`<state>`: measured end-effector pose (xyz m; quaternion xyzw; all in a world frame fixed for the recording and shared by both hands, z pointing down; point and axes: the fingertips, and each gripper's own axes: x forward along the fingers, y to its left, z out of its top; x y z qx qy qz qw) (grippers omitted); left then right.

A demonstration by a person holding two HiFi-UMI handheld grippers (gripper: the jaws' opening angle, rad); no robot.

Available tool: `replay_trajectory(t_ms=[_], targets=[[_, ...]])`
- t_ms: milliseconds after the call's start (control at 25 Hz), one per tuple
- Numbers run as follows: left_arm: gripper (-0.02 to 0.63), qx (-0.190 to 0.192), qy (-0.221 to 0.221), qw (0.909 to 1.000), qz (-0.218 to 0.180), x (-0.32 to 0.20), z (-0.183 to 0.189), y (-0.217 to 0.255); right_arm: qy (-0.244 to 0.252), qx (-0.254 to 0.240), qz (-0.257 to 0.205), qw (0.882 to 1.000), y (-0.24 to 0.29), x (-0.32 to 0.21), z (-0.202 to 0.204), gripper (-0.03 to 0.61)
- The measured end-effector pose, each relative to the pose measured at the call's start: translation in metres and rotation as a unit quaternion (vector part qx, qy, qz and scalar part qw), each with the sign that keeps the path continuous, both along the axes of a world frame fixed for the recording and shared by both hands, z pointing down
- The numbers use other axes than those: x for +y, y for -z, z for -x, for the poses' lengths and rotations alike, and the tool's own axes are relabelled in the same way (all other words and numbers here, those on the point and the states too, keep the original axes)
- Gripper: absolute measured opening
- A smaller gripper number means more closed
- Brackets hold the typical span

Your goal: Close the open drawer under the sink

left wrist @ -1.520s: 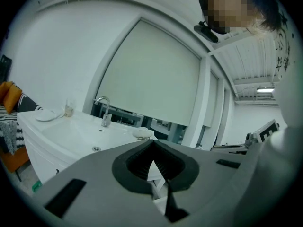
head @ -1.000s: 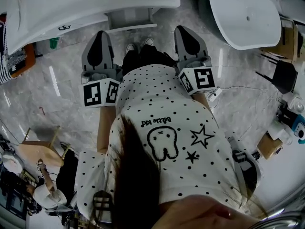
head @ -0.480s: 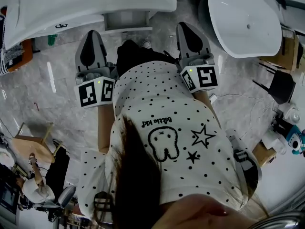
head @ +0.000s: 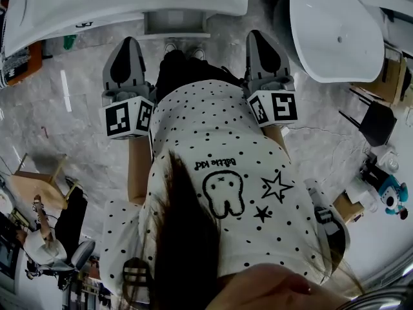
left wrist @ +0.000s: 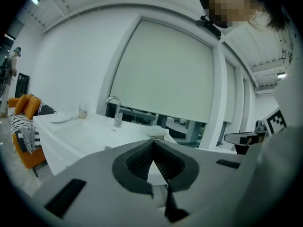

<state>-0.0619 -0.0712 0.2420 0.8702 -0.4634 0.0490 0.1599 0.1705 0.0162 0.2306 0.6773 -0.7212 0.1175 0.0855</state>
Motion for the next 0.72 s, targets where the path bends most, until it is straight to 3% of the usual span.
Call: replay_trajectory(t_ms=[360, 520, 600, 720], targets=[[0.008, -0.041, -0.050, 0.9944, 0.084, 0.015, -0.009, -0.065, 0.016, -0.007, 0.003, 1.000, -0.012, 0.005, 0.006, 0.014], [0.016, -0.083, -0.065, 0.9842, 0.142, 0.026, -0.009, -0.122, 0.036, -0.004, 0.017, 0.999, -0.025, 0.005, 0.012, 0.014], [0.103, -0.098, -0.073, 0.9770, 0.174, 0.031, -0.011, -0.154, 0.045, -0.004, 0.024, 0.999, -0.032, 0.002, 0.015, 0.014], [0.104, -0.131, -0.088, 0.9669, 0.201, 0.038, -0.014, -0.197, 0.057, -0.006, 0.033, 0.998, -0.041, -0.001, 0.021, 0.014]])
